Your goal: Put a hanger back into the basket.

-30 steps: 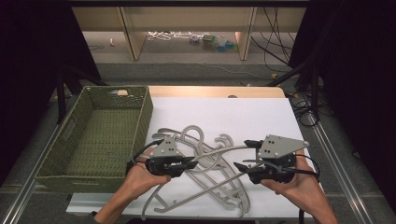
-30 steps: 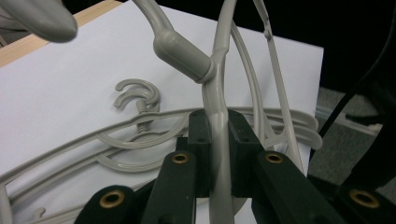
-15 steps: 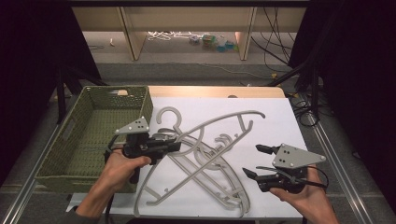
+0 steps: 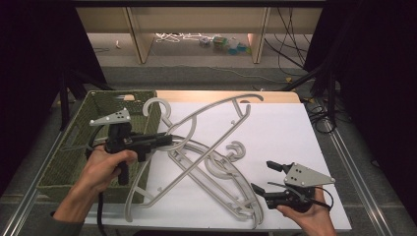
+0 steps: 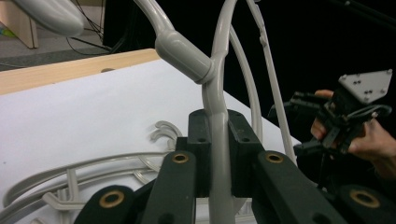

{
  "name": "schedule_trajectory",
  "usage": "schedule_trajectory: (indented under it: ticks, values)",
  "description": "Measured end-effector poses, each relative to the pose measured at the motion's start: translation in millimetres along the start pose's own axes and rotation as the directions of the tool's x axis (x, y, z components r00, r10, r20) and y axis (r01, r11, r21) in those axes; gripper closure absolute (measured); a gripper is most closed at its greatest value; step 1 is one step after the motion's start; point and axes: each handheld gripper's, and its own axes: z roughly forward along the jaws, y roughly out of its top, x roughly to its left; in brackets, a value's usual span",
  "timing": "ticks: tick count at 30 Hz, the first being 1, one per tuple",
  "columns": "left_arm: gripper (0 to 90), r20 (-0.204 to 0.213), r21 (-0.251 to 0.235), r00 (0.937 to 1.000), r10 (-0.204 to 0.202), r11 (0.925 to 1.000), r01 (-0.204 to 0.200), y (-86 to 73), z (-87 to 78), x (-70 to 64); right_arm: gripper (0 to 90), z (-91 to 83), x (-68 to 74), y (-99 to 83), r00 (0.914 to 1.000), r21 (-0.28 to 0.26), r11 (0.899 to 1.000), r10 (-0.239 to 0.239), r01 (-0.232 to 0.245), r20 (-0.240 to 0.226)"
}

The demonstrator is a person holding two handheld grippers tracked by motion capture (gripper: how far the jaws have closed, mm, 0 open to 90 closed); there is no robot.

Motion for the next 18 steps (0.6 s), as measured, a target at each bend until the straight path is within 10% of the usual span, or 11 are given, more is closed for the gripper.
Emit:
schedule_trajectory:
  ticks: [8, 18]
  values:
    - [81.7, -0.016, -0.011, 0.9995, -0.025, 0.9996, 0.025, 9.4, -18.7, 13.4, 17.4, 12.6, 2.3, -11.0, 0.9999, 0.006, 1.000, 0.010, -0.010, -0.006]
    - [81.7, -0.142, -0.028, 0.9881, -0.059, 0.9980, 0.056, 24.7, -55.9, 45.4, 17.6, 13.6, 2.0, -13.3, 0.9999, 0.029, 1.000, -0.001, 0.002, -0.017]
